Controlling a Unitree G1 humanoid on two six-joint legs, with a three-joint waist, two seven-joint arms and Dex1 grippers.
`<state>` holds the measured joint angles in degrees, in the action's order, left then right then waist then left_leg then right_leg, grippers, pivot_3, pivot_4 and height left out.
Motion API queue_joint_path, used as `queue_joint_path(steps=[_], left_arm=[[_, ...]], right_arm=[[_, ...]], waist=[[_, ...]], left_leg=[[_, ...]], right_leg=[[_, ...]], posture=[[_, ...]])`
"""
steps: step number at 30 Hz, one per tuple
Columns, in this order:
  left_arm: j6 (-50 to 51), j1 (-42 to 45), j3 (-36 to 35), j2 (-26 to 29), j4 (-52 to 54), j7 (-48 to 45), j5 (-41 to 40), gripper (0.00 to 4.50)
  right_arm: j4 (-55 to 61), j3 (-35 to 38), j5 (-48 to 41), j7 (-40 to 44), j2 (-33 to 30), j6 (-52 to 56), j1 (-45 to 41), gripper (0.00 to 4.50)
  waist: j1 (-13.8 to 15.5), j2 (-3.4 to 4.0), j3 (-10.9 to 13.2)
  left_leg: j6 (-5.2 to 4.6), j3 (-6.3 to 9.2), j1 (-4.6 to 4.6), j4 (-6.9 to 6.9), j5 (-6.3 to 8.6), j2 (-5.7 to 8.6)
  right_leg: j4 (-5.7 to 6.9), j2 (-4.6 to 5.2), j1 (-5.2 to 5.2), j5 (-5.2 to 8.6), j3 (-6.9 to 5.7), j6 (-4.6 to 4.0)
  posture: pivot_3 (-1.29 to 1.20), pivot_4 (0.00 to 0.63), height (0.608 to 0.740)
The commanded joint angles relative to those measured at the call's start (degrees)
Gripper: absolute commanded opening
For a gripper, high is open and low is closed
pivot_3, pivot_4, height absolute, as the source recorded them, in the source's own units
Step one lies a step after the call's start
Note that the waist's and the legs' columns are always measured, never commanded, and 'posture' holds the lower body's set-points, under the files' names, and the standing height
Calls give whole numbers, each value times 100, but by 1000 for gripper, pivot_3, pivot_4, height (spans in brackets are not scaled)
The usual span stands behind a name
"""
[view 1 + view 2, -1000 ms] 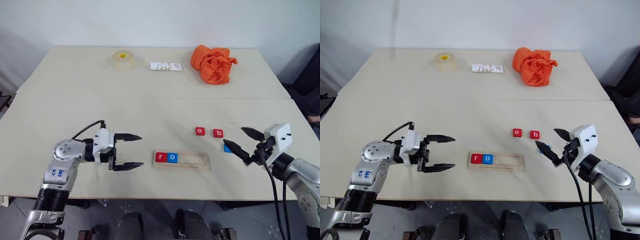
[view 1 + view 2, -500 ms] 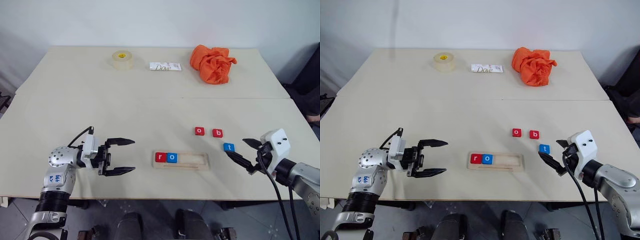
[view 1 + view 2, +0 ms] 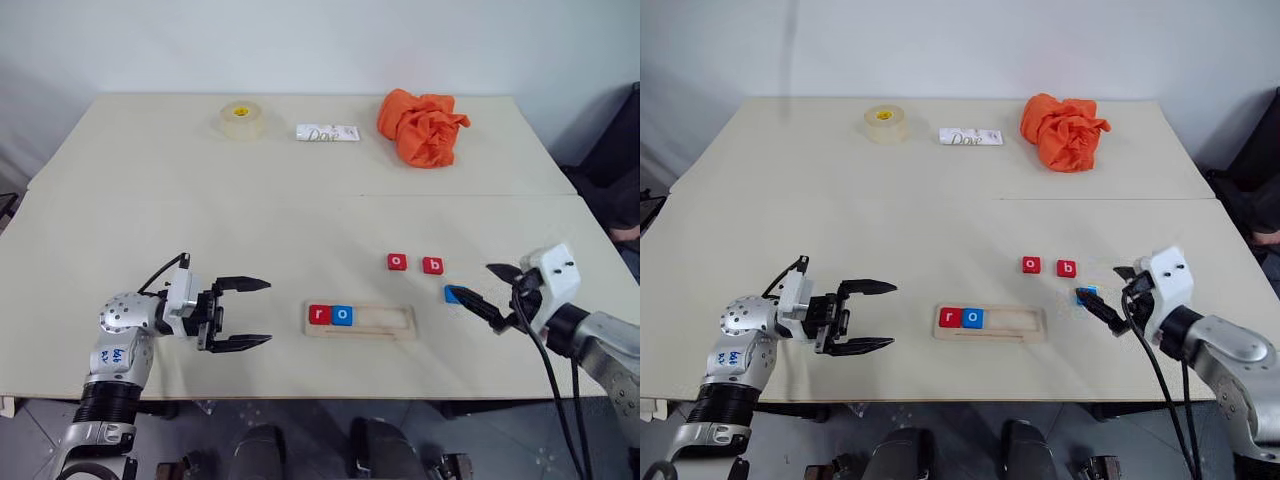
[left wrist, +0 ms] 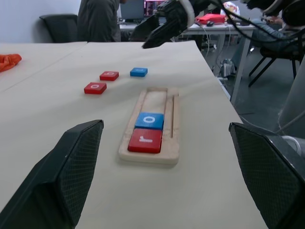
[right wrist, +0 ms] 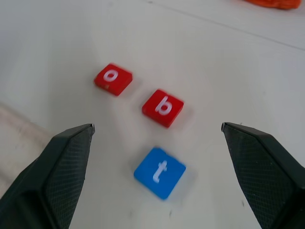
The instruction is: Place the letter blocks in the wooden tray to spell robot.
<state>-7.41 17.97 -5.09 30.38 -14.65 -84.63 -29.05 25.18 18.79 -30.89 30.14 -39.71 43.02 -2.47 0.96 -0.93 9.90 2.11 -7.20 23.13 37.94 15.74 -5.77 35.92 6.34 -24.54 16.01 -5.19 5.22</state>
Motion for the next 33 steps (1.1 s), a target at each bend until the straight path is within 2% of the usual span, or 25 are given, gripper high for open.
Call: queue_joint_path(steps=[1,4,13,22,33], left_arm=[[35,59,16,-39,179,-18,-122,4476],[44,80,35,-82,178,-25,-120,4476],[220,52,-17,-63,321,25,-202,4476],[313,-103,-48,-76,626,203,-207,4476],[290,-211,-97,-37,655,266,-242,4476]], right_arm=[[137,-166,172,-671,301,262,-319,4500],[-22,-477,429,-1247,731,391,-653,4500],[-812,-1037,1178,-2185,1761,164,-1314,4500],[-1425,-1103,1590,-2468,2130,-168,-1594,4500],[-1444,-1135,1672,-2541,2339,164,-1588,4500]], waist=[[-1,0,0],[-27,0,0],[-123,2,1],[-132,4,1],[-143,5,2]], left_leg=[[0,0,1,0,0,0],[0,-1,3,0,0,2],[0,0,7,-2,0,1],[-1,-1,8,-6,0,0],[-1,-2,8,-9,1,0]], right_leg=[[0,0,0,0,0,0],[-1,2,-1,0,0,0],[0,1,-4,0,-2,0],[-1,0,-7,0,-1,0],[-2,1,-8,0,-1,0]], posture=[[0,150,740],[0,150,740],[0,150,740],[0,150,740],[0,150,740]])
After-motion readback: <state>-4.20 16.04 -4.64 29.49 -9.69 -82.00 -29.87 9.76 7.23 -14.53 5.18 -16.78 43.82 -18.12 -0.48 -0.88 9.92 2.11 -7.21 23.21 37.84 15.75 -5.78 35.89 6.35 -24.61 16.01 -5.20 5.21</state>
